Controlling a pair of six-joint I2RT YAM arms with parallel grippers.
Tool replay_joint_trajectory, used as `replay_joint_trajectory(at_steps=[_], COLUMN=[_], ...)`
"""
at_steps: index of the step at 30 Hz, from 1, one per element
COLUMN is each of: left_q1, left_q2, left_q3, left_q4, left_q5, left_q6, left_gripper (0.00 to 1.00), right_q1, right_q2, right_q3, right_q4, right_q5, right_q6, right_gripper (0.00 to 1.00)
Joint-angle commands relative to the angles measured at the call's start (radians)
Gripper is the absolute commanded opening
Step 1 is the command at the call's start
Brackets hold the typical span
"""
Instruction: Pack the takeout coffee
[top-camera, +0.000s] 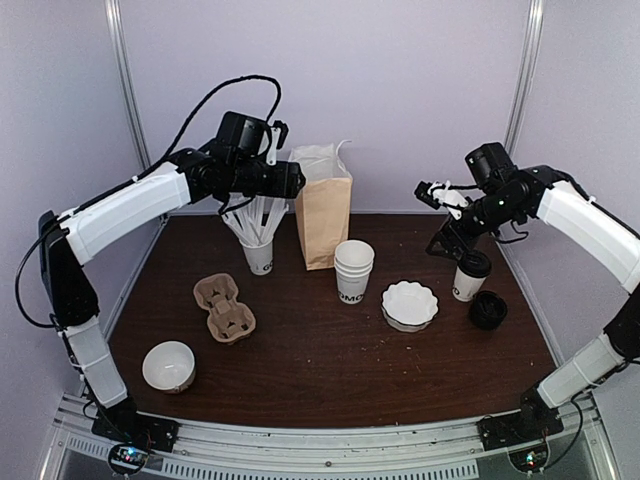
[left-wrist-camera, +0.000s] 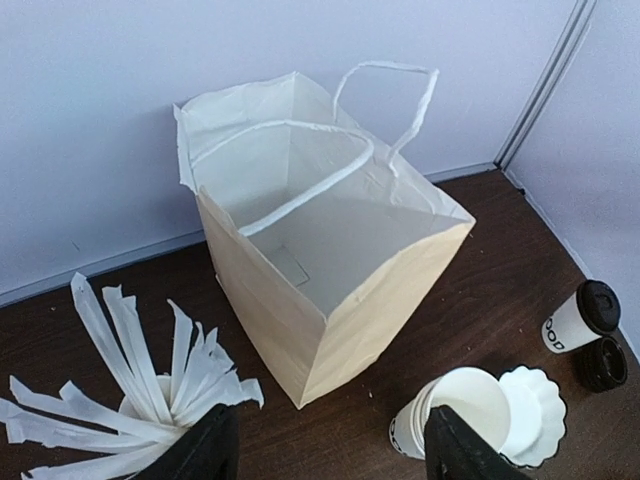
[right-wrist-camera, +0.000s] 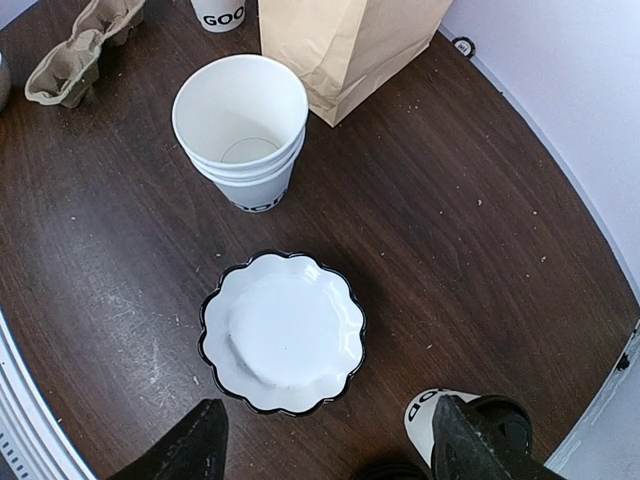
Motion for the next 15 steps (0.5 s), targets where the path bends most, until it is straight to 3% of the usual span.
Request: replay_joint_trajectory(at_steps=[1,10,15], left_q1=[0.005,0.005,0.006], left_q2=[0.081,0.338,0.401], left_q3=[0.114,0.454,0.531], left_q4=[0.019,-0.120,-0.150], left_q5=[-0.080,-0.240,-0.255], left_q6=[-0.051,-0.078,-0.064], left_gripper=[0.66,0.63,0.59], right_q1=[0.003,0.004,0.004], right_q2=[-0.040,-0.057,-0.089], right_q3=[-0.013,-0.064,-0.093], right_q4=[0.034,0.061,0.077], right_q5=[0.009,-0.001,0.007], right_q6=[0.009,0.010,0.007], right_gripper=[0.74,0.74,0.74])
